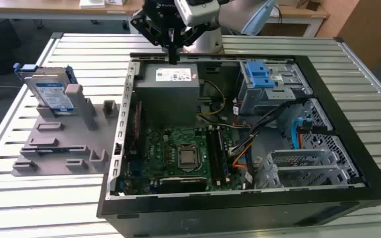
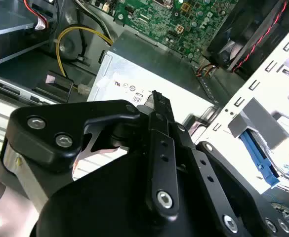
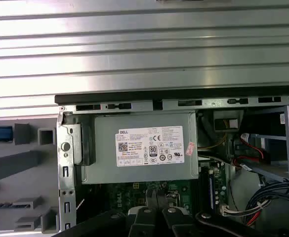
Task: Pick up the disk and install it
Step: 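Reach for the disk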
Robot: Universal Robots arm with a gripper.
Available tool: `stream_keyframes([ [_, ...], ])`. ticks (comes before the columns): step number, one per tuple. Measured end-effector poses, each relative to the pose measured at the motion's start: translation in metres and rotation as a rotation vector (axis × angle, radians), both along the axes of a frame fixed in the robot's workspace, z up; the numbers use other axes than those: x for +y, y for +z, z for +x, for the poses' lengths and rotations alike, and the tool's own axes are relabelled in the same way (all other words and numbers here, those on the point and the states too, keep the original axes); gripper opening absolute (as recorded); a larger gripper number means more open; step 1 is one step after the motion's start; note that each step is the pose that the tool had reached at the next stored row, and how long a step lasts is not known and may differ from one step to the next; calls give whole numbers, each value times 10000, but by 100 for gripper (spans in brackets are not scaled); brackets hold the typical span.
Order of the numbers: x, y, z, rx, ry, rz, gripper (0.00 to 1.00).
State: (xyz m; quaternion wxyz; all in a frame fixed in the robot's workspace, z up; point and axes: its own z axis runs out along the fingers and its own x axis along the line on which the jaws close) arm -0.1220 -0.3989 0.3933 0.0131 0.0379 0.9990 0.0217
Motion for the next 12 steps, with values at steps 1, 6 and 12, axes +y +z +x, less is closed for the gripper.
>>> stream_keyframes([
  [1, 0, 0, 0, 0, 0, 1, 11],
  [6, 0, 0, -6, 0, -1, 0, 11],
  [12, 0, -5, -137, -1, 0, 0, 11],
])
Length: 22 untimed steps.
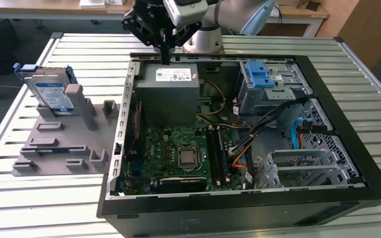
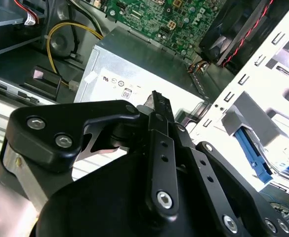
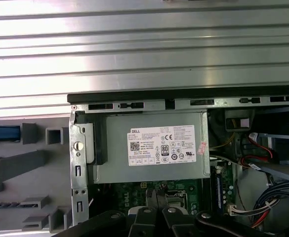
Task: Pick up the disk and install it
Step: 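Reach for the disk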
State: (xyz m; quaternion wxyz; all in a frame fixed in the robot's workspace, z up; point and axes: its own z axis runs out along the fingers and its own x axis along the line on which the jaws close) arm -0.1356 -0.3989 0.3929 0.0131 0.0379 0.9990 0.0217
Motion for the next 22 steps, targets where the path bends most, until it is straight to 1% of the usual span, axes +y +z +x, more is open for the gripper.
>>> stream_keyframes([
  [22, 0, -4, -60, 0, 0, 0, 11],
])
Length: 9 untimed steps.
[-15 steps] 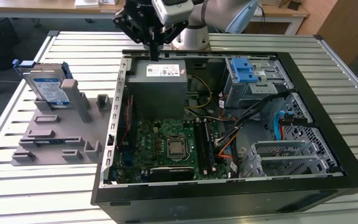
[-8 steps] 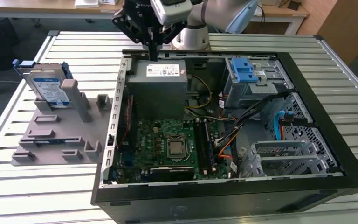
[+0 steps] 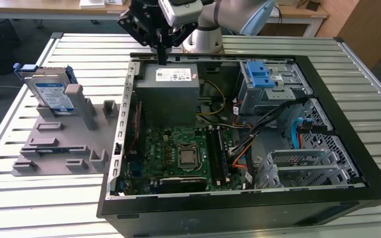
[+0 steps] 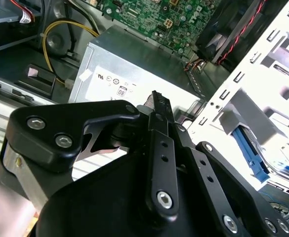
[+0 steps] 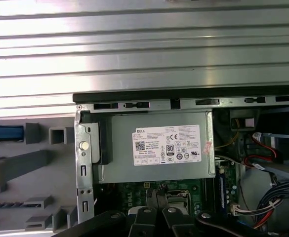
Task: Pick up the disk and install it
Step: 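Reach for the disk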
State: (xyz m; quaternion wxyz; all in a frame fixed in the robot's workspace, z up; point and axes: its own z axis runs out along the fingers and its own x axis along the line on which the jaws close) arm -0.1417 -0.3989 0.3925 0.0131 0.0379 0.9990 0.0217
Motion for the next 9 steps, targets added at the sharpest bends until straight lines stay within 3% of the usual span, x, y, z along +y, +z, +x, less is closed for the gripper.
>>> stream_keyframes([
  [9, 0, -2, -20, 0, 0, 0, 11],
])
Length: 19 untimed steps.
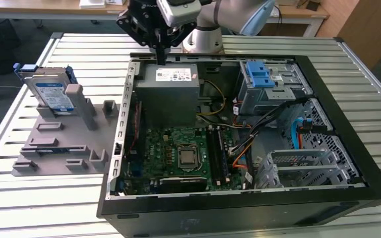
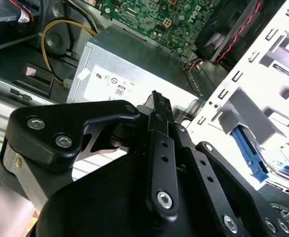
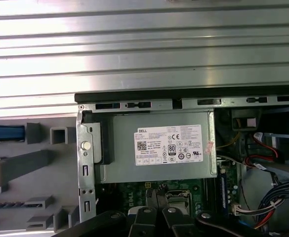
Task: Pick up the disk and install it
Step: 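Reach for the disk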
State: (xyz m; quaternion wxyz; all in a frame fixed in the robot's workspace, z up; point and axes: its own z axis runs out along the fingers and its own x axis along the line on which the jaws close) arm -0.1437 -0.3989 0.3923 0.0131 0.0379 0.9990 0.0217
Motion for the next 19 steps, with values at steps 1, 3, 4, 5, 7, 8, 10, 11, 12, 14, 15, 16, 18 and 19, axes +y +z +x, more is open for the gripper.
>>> stream_keyframes([
  [1, 0, 0, -2, 0, 0, 0, 11],
  [3, 0, 0, -7, 1, 0, 0, 11],
  [4, 0, 0, -9, 0, 0, 0, 11],
  [5, 0, -1, -12, 0, 0, 0, 11],
  [7, 0, -1, -16, 0, 1, 0, 11],
  [8, 0, -1, -19, 0, 0, 0, 11],
  [10, 0, -1, -23, 0, 1, 0, 11],
  [11, 0, -2, -26, 0, 0, 0, 11],
  [12, 0, -2, -28, 0, 0, 0, 11],
  [14, 0, -2, -32, 0, 0, 0, 11],
  [15, 0, -2, -35, 0, 0, 0, 11],
  [16, 0, -3, -37, 0, 0, 0, 11],
  [18, 0, -3, -42, 0, 0, 0, 11],
  [19, 0, -3, -45, 1, 0, -1, 11],
])
